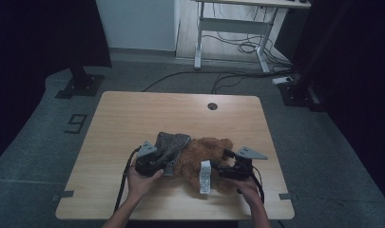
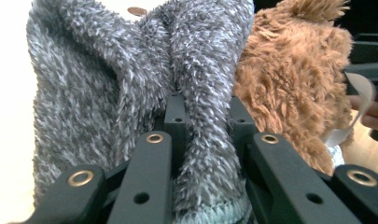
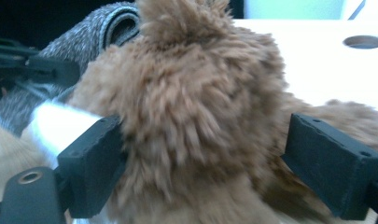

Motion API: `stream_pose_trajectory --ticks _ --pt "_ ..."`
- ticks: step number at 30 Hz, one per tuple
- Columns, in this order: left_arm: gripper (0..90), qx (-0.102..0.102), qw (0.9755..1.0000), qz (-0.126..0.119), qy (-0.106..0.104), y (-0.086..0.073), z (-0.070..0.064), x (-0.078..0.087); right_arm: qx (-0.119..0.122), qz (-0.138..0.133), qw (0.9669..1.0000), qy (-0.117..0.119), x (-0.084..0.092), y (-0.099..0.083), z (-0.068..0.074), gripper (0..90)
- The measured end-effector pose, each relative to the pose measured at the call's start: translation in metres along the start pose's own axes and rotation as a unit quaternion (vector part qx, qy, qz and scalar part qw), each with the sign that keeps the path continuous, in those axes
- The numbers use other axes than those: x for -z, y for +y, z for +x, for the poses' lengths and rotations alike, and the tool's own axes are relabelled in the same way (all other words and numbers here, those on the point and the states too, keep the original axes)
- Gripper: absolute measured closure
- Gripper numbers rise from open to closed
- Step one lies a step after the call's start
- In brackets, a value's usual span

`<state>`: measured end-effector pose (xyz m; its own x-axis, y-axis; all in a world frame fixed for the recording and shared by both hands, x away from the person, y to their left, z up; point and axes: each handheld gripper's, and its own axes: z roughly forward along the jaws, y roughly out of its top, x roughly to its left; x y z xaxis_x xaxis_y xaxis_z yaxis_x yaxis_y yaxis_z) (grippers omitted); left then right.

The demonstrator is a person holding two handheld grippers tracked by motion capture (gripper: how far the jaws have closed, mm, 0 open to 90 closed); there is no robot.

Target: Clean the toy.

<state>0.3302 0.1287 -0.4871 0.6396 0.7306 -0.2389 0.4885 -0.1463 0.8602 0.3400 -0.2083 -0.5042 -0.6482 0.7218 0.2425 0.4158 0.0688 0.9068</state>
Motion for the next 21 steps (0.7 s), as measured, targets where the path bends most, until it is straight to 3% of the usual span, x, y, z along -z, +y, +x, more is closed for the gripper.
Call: stream_pose_trajectory --ticks 3,6,11,14,18,21 --pt "75.8 0.000 1.0000 -0.001 0.001 -0.004 0.000 0.003 -0.001 0.005 1.0000 0.007 -0.008 0.002 0.003 15.2" --pt "76.0 -0.003 1.0000 0.001 0.000 -0.007 -0.002 0.005 0.002 0.018 0.9997 0.018 -0.011 -0.002 0.005 29.6" --pt "76.0 0.001 0.9999 0.008 -0.014 -0.007 -0.006 0.009 0.021 0.038 0.9990 0.015 -0.013 -0.011 0.006 49.5" --pt "76.0 0.006 0.9996 0.014 -0.026 0.007 -0.011 0.014 0.033 0.043 0.9985 0.005 -0.012 -0.015 0.006 53.8" --pt "76.1 -0.021 0.9992 0.010 -0.033 0.039 -0.031 0.009 0.034 0.044 0.9984 -0.009 -0.012 -0.019 0.005 55.6" --pt "76.1 -0.040 0.9979 0.009 -0.050 0.061 -0.053 -0.009 0.040 0.041 0.9983 -0.015 -0.012 -0.020 0.007 55.7"
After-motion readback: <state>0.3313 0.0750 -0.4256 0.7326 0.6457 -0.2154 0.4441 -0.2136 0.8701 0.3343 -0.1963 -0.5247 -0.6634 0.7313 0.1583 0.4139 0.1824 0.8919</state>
